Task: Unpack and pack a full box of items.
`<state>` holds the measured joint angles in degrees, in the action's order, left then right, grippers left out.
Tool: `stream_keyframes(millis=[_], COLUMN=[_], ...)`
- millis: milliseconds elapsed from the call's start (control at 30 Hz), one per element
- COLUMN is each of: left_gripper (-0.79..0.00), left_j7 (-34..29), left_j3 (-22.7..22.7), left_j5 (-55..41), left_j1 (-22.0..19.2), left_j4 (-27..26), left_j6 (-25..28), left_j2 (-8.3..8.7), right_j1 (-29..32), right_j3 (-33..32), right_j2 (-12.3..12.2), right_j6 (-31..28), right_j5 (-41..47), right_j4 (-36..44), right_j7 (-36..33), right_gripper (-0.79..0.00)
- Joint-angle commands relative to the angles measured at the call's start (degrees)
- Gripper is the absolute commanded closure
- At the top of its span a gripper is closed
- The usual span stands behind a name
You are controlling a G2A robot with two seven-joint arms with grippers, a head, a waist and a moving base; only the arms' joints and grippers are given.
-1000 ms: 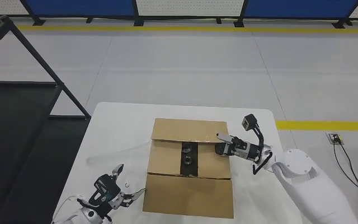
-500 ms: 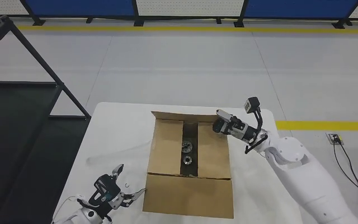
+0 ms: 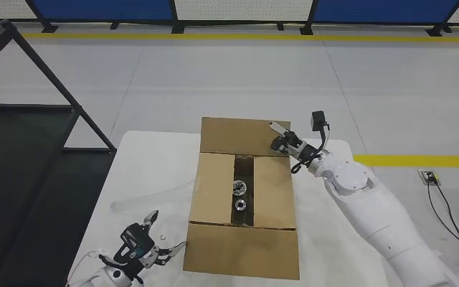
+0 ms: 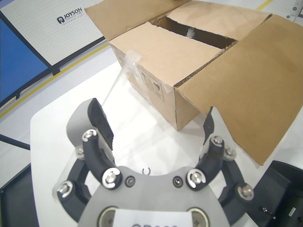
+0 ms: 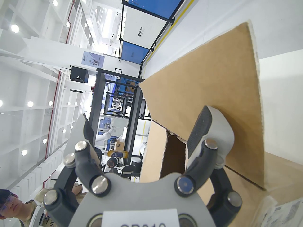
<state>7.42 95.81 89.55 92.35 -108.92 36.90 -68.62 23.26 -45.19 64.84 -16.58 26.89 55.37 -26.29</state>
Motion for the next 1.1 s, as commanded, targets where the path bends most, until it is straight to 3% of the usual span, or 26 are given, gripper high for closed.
stream_keyframes(millis=[0,200,300,500,1067], left_gripper=[-0.785,-0.785,-0.785,-0.785,-0.785], left_j7=[0.0,0.0,0.0,-0.3,0.1], left_j3=[0.0,0.0,0.0,-0.5,-1.4], left_j5=[0.0,0.0,0.0,0.2,1.4], left_j1=[0.0,0.0,0.0,0.2,0.4], left_j4=[0.0,0.0,0.0,-0.2,0.6], left_j6=[0.0,0.0,0.0,-0.7,-2.8], left_j2=[0.0,0.0,0.0,0.09,0.76], right_j1=[0.0,1.4,1.4,-0.7,-6.4], right_j3=[0.0,-0.2,-0.5,0.4,2.4], right_j2=[0.0,0.1,0.7,2.7,7.4], right_j6=[0.1,0.5,3.5,5.9,9.4], right_j5=[0.0,0.4,-0.7,-0.5,-2.2], right_j4=[0.1,1.4,1.2,-2.3,-14.8], right_j7=[0.0,0.4,5.5,8.4,3.3], right_gripper=[-0.785,-0.785,-0.785,-0.785,-0.785])
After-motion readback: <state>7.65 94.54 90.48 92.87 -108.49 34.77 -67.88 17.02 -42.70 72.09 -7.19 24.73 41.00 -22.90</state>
